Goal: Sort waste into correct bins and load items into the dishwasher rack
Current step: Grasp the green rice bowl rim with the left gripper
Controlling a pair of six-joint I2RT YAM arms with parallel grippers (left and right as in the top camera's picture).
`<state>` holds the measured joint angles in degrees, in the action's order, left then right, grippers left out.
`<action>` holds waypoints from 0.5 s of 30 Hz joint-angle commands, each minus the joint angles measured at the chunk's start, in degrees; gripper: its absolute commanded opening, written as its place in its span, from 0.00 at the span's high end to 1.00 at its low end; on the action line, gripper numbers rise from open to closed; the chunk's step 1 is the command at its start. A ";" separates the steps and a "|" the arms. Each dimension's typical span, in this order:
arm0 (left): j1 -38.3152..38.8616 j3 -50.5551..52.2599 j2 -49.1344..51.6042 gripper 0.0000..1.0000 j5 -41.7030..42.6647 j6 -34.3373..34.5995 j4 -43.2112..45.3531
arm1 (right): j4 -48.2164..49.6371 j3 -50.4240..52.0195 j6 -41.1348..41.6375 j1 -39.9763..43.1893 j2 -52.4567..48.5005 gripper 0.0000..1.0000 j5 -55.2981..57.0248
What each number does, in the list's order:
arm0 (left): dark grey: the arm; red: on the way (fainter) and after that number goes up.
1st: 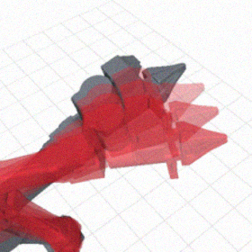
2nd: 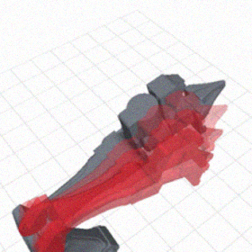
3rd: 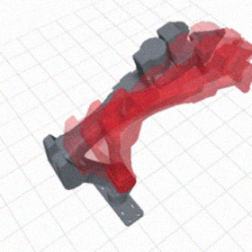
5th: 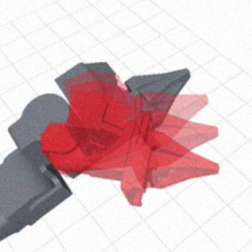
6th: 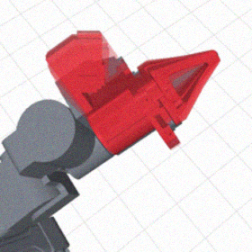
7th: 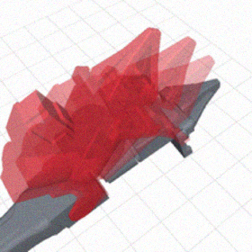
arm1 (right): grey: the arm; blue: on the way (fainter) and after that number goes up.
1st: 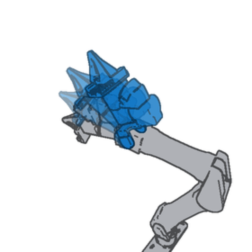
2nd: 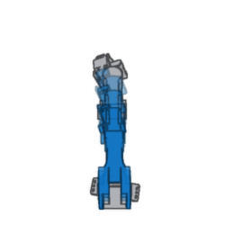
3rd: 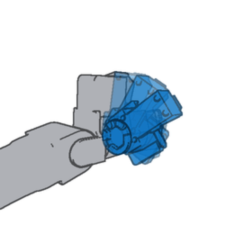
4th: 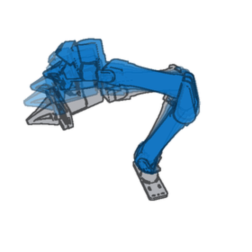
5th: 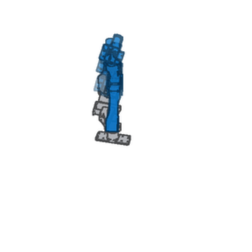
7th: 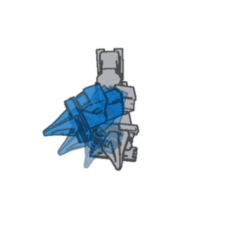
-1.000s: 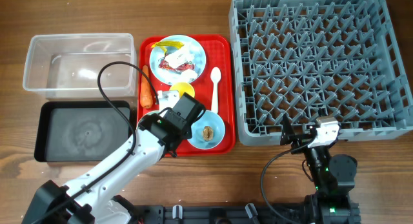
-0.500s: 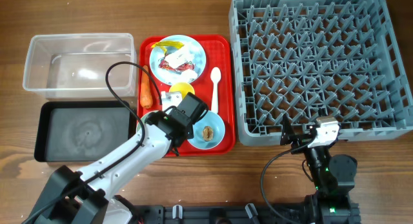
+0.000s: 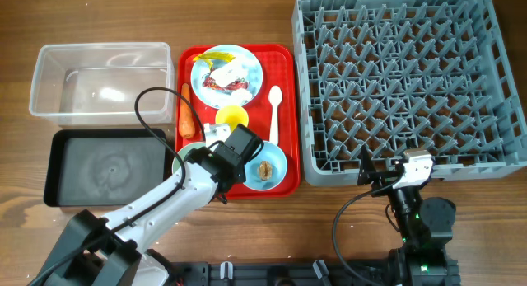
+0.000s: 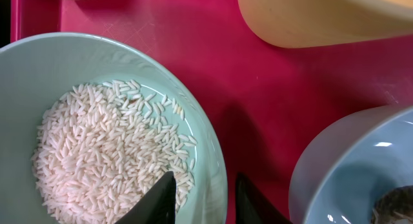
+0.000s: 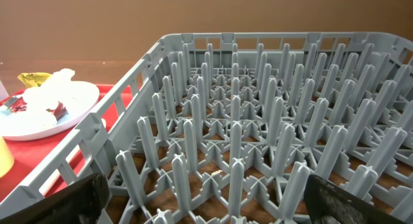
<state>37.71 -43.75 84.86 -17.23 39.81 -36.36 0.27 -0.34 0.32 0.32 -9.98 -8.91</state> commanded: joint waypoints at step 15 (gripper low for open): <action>-0.31 1.53 0.44 0.75 0.22 1.18 1.22 | 0.33 0.04 -0.31 0.20 0.15 0.00 0.39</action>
<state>37.71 -42.94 84.86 -17.04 40.01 -35.68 0.27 -0.36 0.34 0.32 -9.98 -8.91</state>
